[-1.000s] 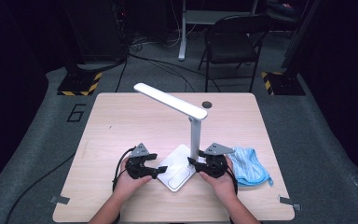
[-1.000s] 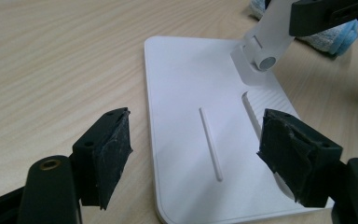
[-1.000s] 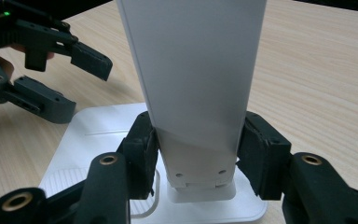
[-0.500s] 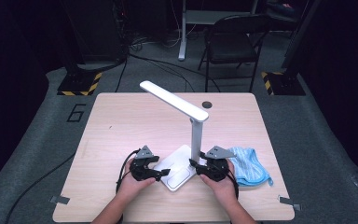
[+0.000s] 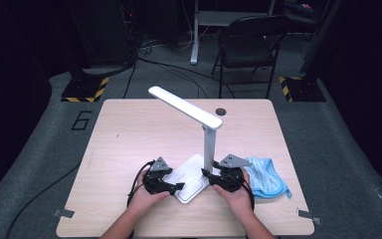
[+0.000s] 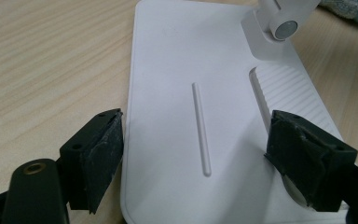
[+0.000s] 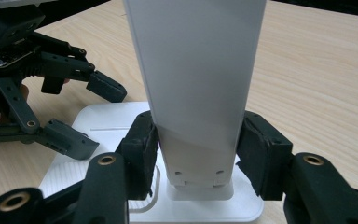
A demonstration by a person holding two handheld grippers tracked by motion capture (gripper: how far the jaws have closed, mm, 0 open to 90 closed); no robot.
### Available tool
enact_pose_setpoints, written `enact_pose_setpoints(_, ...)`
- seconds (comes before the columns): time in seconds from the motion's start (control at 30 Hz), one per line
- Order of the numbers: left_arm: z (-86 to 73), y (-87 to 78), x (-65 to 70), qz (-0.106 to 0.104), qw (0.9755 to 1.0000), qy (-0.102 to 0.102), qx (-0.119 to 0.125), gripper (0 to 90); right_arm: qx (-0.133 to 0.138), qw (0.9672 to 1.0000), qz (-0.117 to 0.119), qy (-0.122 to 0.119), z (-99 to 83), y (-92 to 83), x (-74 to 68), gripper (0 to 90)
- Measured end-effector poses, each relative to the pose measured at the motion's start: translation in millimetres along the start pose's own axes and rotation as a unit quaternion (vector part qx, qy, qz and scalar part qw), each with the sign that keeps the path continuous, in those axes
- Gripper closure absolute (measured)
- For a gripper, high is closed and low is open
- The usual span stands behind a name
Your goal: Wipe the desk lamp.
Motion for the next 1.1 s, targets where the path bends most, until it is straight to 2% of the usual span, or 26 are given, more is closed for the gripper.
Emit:
enact_pose_setpoints(0.1, 0.0, 0.1, 0.8, 0.001, 1.0000, 0.000, -0.005, 17.6, 0.009, 0.9999, -0.008, 0.006, -3.2, -5.9, -3.6, 45.5)
enact_pose_setpoints(0.23, -0.3, 0.1, 1.4, 0.002, 1.0000, -0.003, -0.005, 17.6, 0.014, 0.9998, -0.016, 0.000, -6.9, -10.8, -4.5, 48.2)
enact_pose_setpoints(0.3, -0.8, 0.6, 2.1, 0.008, 1.0000, -0.004, 0.000, 17.6, 0.015, 0.9998, -0.012, 0.008, -6.4, -9.7, -2.9, 49.8)
enact_pose_setpoints(0.47, -1.6, -0.8, 4.7, 0.008, 0.9999, -0.011, -0.005, 17.5, 0.009, 0.9998, -0.002, 0.019, -2.6, -5.9, -1.0, 50.2)
enact_pose_setpoints(0.53, -2.4, -0.3, 6.3, 0.017, 0.9998, -0.013, 0.000, 17.3, 0.010, 0.9999, -0.002, 0.010, -1.1, -3.7, 0.2, 50.3)
enact_pose_setpoints(0.63, -3.6, 0.3, 7.5, 0.016, 0.9995, -0.029, 0.002, 16.9, 0.009, 0.9999, 0.003, 0.007, 0.5, -1.3, 1.7, 50.2)
enact_pose_setpoints(0.97, -4.2, 0.7, 8.5, 0.014, 0.9993, -0.034, -0.005, 14.1, -0.005, 0.9998, 0.011, 0.012, 8.7, 8.2, 5.4, 50.6)
enact_pose_setpoints(1.1, -4.8, 2.1, 9.7, 0.022, 0.9991, -0.036, 0.001, 12.3, -0.014, 0.9997, 0.011, 0.017, 12.3, 12.3, 5.8, 50.7)
Point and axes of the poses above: each handheld gripper's, and its own axes: y roughly forward along the jaws, z roughly out of its top, x roughly to its right, the point moved 1 cm from there along y, roughly forward along the jaws, and after that the axes turned 5 degrees about -z, right-handed, at the moved point
